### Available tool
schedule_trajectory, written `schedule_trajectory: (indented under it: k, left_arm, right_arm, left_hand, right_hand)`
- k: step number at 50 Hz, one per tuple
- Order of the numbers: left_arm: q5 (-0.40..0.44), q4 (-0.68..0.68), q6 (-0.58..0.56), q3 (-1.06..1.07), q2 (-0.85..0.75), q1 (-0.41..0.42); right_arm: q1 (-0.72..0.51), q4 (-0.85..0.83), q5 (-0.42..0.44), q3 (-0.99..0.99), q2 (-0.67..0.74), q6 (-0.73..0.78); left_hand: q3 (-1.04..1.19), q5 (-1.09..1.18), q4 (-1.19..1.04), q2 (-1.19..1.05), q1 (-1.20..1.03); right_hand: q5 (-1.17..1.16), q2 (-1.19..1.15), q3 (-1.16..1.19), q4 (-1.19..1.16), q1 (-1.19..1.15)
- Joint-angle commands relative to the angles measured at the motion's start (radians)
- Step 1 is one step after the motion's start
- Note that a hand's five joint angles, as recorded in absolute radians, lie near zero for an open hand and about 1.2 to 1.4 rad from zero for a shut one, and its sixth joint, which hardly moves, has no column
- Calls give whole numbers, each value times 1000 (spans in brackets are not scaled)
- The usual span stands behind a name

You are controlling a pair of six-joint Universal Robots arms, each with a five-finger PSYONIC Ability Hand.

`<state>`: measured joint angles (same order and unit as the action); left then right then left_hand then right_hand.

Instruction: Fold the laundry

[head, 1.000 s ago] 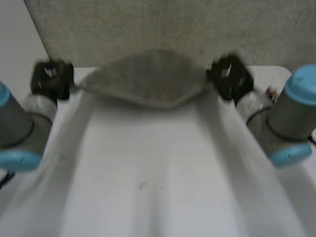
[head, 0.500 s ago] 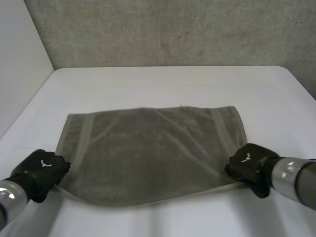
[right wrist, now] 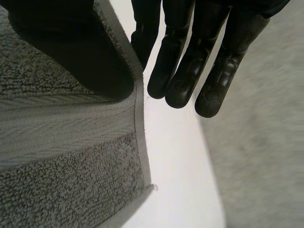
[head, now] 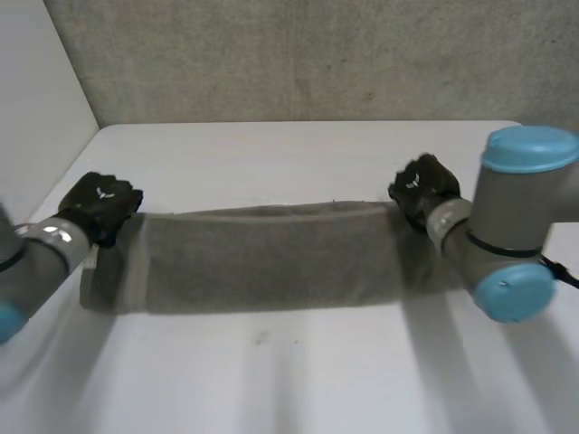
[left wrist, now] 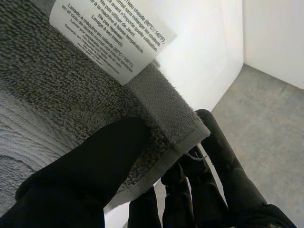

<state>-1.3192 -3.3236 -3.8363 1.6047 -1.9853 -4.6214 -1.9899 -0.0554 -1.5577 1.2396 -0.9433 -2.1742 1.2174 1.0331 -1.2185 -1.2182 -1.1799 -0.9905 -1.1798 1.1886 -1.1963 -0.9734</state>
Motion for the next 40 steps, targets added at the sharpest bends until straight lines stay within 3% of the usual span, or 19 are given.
schedule_trajectory:
  k: [1, 10, 11, 12, 13, 18, 23, 27, 29, 33, 40]
  left_arm:
    - [-97, -51, -11, -265, -226, 42]
    - [-124, -96, -2, -445, -377, 76]
    - [-124, -96, -2, -445, -377, 76]
    - [-127, -97, -2, -448, -385, 79]
    - [-129, -97, -3, -445, -386, 85]
    - [-127, -99, 4, -419, -365, 116]
    - [-130, -97, 20, -373, -268, 125]
    - [-130, -97, 73, -315, -187, 125]
    - [-130, -97, 163, -246, -98, 124]
    - [-129, -97, 267, -169, -9, 121]
    - [-124, -105, 460, -13, 143, 116]
  right_arm:
    - [-13, -219, 30, -172, 194, 14]
    - [-14, -231, 68, -327, 363, 22]
    - [-12, -236, 64, -344, 379, 17]
    - [-13, -242, 59, -350, 385, 10]
    - [-14, -242, 59, -350, 385, 10]
    - [-12, -253, 39, -336, 336, -4]
    - [-7, -254, -8, -230, 187, -78]
    - [2, -235, -9, -99, 11, -275]
    - [3, -213, 4, -57, -38, -348]
    - [48, -24, 56, 6, -139, -517]
    - [144, 270, 90, 35, -189, -643]
  left_hand:
    - [179, 189, -178, -178, -216]
    - [179, 189, -178, -178, -216]
    - [179, 189, -178, -178, -216]
    - [-315, -305, 316, 316, 277]
    - [-1043, -1033, 1044, 1044, 1005]
    - [-1043, -1033, 1044, 1044, 1005]
    - [-1043, -1033, 1044, 1044, 1005]
    - [-1043, -1033, 1044, 1044, 1005]
    - [-1043, -1033, 1044, 1044, 1005]
    - [-1043, -1033, 1044, 1044, 1005]
    - [-1043, -1033, 1044, 1044, 1005]
  right_hand:
    - [-231, -216, 208, -200, -423]
    - [-231, -216, 208, -200, -423]
    - [180, 195, -204, 212, -11]
    - [981, 996, -1005, 1012, 789]
    - [989, 1004, -1013, 1020, 797]
    - [990, 1005, -1014, 1022, 799]
    - [990, 1005, -1014, 1022, 799]
    - [990, 1005, -1014, 1022, 799]
    - [990, 1005, -1014, 1022, 799]
    - [990, 1005, -1014, 1022, 799]
    - [990, 1005, -1014, 1022, 799]
